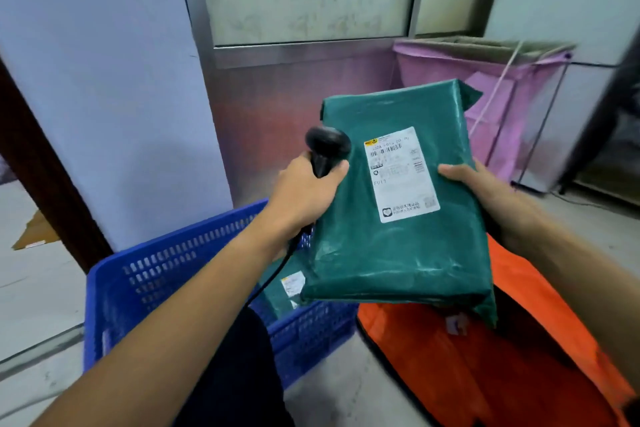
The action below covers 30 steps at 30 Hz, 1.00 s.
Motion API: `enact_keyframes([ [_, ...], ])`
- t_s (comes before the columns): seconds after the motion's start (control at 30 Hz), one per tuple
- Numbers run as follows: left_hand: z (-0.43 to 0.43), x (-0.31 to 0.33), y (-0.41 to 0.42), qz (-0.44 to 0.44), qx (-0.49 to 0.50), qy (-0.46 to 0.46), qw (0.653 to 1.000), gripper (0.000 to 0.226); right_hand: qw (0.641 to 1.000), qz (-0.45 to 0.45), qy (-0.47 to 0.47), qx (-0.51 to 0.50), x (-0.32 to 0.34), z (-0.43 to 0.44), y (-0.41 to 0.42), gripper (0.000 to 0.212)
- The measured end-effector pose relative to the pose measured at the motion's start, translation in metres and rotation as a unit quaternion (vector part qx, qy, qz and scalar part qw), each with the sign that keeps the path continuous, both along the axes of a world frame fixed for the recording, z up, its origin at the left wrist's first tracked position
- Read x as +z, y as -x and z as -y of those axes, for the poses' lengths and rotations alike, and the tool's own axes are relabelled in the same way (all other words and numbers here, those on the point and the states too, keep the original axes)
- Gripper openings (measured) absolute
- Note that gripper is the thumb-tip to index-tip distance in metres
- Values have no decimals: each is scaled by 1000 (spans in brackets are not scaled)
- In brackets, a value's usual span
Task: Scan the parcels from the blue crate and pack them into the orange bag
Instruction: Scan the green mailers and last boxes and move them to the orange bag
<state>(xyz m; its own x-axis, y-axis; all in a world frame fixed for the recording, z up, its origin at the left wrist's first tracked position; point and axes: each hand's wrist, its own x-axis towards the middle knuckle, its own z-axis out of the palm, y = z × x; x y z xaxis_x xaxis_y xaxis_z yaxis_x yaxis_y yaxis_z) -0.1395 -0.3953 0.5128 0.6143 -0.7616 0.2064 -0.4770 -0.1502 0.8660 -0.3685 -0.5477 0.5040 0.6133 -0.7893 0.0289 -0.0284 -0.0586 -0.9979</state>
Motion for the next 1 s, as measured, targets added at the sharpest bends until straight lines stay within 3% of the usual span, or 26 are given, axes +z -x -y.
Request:
enact_keyframes([
  [0.1,7,-23,19,4,-23,-26,999,29,999,-40,-4,3,-22,-11,29,70],
  [0.27,14,-79,44,-42,-35,-71,996,38,996,-46,-62,-36,-79,-20,65,98],
  [0.37,19,-116,50,-85,-33,-81,993,47,994,-26,-85,-63,-112,-24,78,98],
  [0.5,19,-146,57,-215,-31,-59,974,22,989,3,-119,-93,-153,-26,96,82],
  [0.57,21,-167,57,-253,-29,-75,964,10,987,-6,-137,-89,-169,-28,103,87],
  [0.67,25,-195,58,-275,1,-98,956,11,985,-33,-145,-92,-186,-31,114,104],
  [0.8,35,-227,67,-255,38,-129,957,36,977,-74,-175,-96,-212,-47,120,115],
  [0.93,38,-260,75,-206,47,-209,955,29,965,-105,-211,-111,-244,-63,122,111],
  [1.0,39,-273,81,-202,43,-246,947,38,961,-123,-219,-118,-261,-73,125,112],
])
